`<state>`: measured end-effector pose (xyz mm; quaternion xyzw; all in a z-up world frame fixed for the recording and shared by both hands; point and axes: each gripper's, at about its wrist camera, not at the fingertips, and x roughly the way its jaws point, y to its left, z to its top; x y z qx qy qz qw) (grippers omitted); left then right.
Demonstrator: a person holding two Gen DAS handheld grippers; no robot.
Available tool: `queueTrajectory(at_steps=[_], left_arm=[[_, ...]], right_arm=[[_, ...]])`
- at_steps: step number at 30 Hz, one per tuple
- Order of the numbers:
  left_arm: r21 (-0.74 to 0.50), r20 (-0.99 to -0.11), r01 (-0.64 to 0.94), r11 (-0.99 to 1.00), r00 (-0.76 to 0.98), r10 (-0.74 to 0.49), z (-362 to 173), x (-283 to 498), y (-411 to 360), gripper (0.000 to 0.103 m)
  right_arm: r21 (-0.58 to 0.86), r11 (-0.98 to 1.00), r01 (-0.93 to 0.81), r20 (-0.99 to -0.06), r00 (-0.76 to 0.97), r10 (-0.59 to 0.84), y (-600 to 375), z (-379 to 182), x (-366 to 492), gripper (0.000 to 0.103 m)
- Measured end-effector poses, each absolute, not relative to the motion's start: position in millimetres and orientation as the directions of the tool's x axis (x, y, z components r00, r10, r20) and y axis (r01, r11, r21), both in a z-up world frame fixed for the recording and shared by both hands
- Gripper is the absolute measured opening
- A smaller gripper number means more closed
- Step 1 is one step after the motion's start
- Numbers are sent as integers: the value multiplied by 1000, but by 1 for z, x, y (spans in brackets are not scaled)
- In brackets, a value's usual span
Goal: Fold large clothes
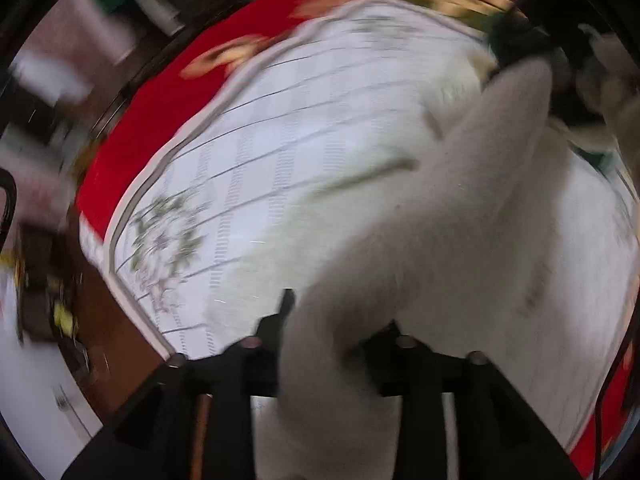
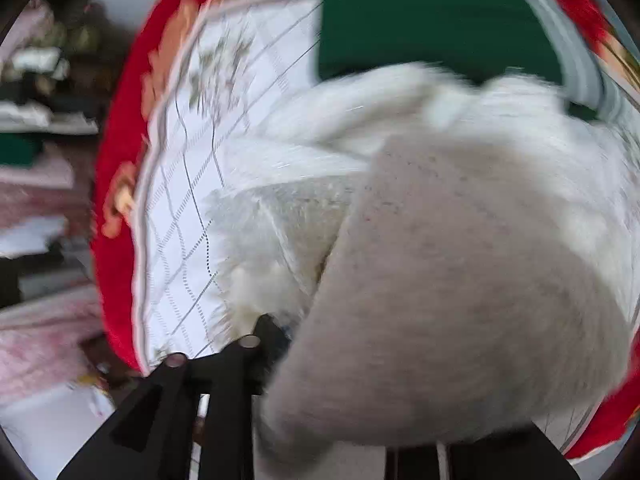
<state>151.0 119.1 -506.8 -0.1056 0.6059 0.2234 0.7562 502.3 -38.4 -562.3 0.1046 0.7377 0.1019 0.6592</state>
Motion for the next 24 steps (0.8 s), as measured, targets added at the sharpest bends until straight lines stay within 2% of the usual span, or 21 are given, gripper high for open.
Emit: queueTrajectory(at_steps=[2, 4, 5, 6, 7, 9, 12, 15, 18, 20, 21, 22, 24], left_arm=[[142, -956, -520, 843, 149, 253, -516, 146, 151, 38], [162, -955, -555, 816, 120, 271, -523, 140, 173, 41], [155, -957, -571, 806, 117, 267, -522, 138, 179, 43], [146, -960, -586, 797, 111, 257, -522, 135, 186, 51], [138, -964, -596, 791, 104, 246, -523, 132, 189, 63], [124, -967, -599, 791, 105, 231, -524, 131, 188, 70], [99, -978, -592, 800, 90, 188, -534, 140, 185, 71], [49, -986, -631, 774, 93, 138, -548, 148, 197, 70], [27, -994, -606, 795, 65, 83, -577, 162, 203, 70], [-27, -998, -601, 799, 66, 16, -595, 168, 207, 68], [-50, -995, -599, 799, 97, 10, -595, 168, 209, 57], [-71, -992, -595, 800, 125, 5, -592, 168, 211, 25], [-95, -985, -582, 808, 170, 7, -580, 164, 213, 20]], right_arm=[[252, 967, -20, -955, -165, 246, -4, -586, 510, 51], [232, 970, -72, -959, -185, 216, 19, -597, 514, 83], [283, 955, -85, -948, -174, 265, 32, -594, 514, 86], [324, 940, -103, -939, -156, 307, 36, -585, 513, 86], [372, 918, -136, -925, -141, 354, 38, -576, 509, 86], [492, 854, -171, -870, -145, 472, 29, -562, 501, 86], [606, 788, -103, -794, -131, 593, -22, -551, 498, 86], [524, 852, 5, -850, -50, 524, -97, -555, 501, 86], [445, 883, 152, -889, -48, 456, -170, -574, 495, 86], [405, 888, 218, -903, -54, 425, -204, -587, 486, 86], [392, 891, 229, -909, -57, 414, -210, -593, 483, 86], [378, 895, 238, -913, -62, 402, -216, -599, 480, 86], [366, 896, 252, -916, -72, 395, -224, -608, 472, 86]])
